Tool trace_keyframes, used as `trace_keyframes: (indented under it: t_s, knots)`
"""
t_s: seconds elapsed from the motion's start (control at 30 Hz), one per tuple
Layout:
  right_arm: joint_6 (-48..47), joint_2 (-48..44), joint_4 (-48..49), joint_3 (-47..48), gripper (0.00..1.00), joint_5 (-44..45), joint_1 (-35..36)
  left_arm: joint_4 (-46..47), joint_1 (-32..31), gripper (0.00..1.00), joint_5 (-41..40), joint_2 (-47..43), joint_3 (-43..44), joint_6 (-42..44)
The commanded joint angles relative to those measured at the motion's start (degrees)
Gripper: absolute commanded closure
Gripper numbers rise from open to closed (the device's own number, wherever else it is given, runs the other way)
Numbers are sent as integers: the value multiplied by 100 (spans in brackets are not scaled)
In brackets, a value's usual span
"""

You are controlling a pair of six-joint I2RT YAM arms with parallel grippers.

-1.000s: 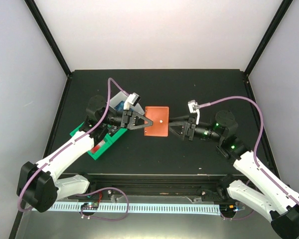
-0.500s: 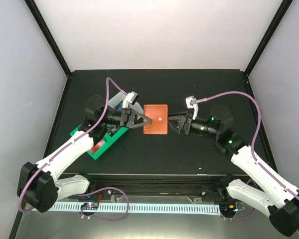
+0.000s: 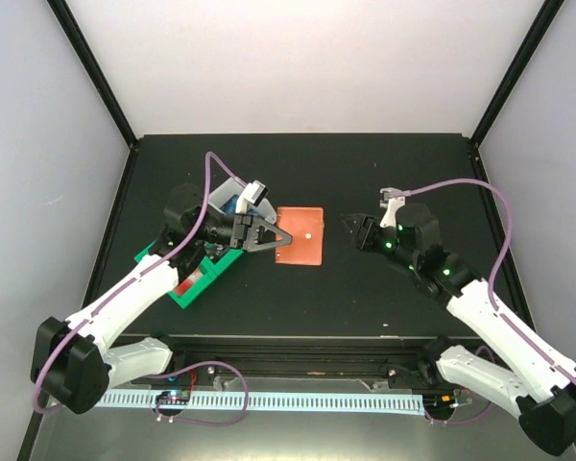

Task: Put the credit cards into the card holder
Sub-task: Close the card holder at the center of the board.

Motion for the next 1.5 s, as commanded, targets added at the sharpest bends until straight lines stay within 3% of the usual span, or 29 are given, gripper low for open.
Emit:
trace_keyframes:
  t_s: [0.0,0.1,0.3,0.5,0.73,0.87,1.17,1.33,1.47]
  knots:
    - [-66,-633,446,-187,37,-191,4,-1415,-11,99,-268,-42,211,1247]
    - [-54,-984,626,-453,35,-430,5,-2333,-15,98,-617,137,227,2079]
    - [32,-926,123,-761,34,-607,12,-1784,-200,98,-973,808,-331,2187]
    - [177,-439,-121,-1185,35,-540,23,-1631,-801,98,-1667,2248,-121,2420]
    - [345,47,-353,-1638,48,-229,30,-1275,-1287,98,-2093,3897,434,2356]
    - [497,335,151,-2066,52,-609,30,-1425,-1306,90,-2376,4159,516,2507]
    - [518,973,912,-2290,53,-1031,31,-2731,-1306,54,-3407,4025,567,3588]
    - [492,1327,1156,-2221,54,-1108,64,-3408,-1306,50,-4170,3762,546,3909]
    - [337,1538,888,-1903,57,-662,157,-3560,-1303,49,-4361,3681,500,3956]
